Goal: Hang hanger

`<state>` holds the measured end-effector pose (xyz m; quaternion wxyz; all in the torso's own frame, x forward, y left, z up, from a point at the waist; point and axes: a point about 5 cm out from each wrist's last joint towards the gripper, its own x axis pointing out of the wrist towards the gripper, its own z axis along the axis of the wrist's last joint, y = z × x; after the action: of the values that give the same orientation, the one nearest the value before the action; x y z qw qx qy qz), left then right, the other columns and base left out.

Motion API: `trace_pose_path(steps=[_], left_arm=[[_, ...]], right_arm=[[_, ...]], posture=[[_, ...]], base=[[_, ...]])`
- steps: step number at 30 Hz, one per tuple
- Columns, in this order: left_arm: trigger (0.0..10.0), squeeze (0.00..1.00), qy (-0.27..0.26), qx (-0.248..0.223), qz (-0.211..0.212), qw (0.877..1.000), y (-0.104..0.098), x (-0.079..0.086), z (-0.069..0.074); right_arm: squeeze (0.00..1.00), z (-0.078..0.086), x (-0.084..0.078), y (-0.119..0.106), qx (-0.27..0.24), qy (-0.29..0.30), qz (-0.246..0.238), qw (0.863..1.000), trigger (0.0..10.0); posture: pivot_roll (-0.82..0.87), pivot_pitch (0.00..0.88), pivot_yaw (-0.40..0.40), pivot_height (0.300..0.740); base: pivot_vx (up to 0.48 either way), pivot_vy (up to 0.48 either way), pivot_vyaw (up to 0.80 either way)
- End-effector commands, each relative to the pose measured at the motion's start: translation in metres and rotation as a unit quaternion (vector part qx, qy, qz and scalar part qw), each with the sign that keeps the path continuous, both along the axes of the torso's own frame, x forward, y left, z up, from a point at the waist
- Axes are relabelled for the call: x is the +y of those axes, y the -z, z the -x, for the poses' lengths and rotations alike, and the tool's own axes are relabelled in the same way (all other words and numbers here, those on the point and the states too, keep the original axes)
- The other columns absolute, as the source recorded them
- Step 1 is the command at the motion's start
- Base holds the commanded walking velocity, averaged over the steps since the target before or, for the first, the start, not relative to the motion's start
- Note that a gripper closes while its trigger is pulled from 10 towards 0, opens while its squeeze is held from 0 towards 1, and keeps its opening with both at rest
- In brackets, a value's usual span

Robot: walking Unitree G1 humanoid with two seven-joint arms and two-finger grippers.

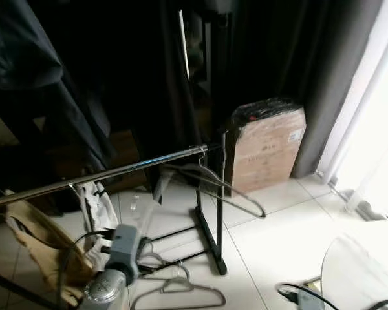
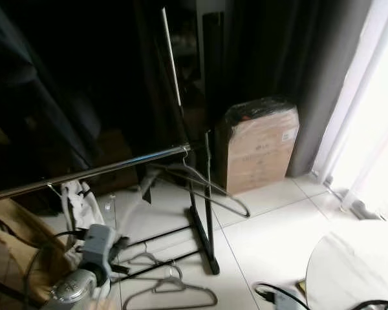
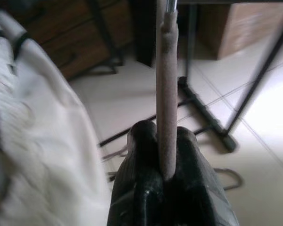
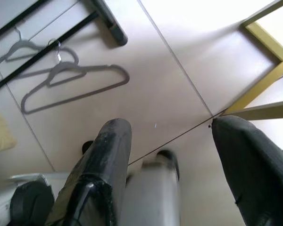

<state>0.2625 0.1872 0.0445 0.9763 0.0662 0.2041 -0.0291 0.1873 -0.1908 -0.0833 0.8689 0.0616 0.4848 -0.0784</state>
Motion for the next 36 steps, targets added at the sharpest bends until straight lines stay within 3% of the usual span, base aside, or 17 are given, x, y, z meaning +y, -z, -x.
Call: trace_pose_path(steps=[1,8,16,22,29,36], left_arm=[[10.0,0.00,-0.022,0.000,-0.012,1.000,-0.002,0.001,-0.006],[10.0,0.00,-0.051,-0.009,-0.016,0.999,-0.008,-0.002,-0.023],[10.0,0.00,-0.139,-0.024,-0.011,0.990,-0.017,0.009,-0.043],[10.0,0.00,-0.134,-0.036,0.000,0.990,-0.021,0.005,-0.052],[10.0,0.00,-0.120,-0.040,0.040,0.991,-0.035,-0.003,-0.079],[10.0,0.00,-0.081,-0.038,0.045,0.995,-0.052,-0.012,-0.102]], right_arm=[[0.00,0.006,-0.008,0.002,0.011,0.007,0.006,1.000,10.0],[0.00,0.007,-0.007,0.002,0.013,-0.001,0.003,1.000,10.0],[0.00,0.008,-0.006,0.003,0.016,-0.007,0.003,1.000,10.0],[0.00,0.008,-0.007,0.003,0.017,-0.011,0.003,1.000,10.0],[0.00,0.009,-0.007,0.003,0.019,-0.014,0.004,1.000,10.0],[0.00,0.010,-0.007,0.004,0.022,-0.019,0.004,1.000,10.0]], posture=[[-0.11,0.078,0.061,0.740],[-0.12,0.077,0.059,0.740],[-0.12,0.077,0.055,0.740],[-0.12,0.077,0.051,0.740],[-0.13,0.066,0.048,0.740],[-0.14,0.073,0.047,0.740]], base=[[0.000,0.000,0.00],[0.000,0.000,0.00],[0.000,0.000,0.00],[0.000,0.000,0.00],[0.000,0.000,0.00],[0.000,0.000,0.00]])
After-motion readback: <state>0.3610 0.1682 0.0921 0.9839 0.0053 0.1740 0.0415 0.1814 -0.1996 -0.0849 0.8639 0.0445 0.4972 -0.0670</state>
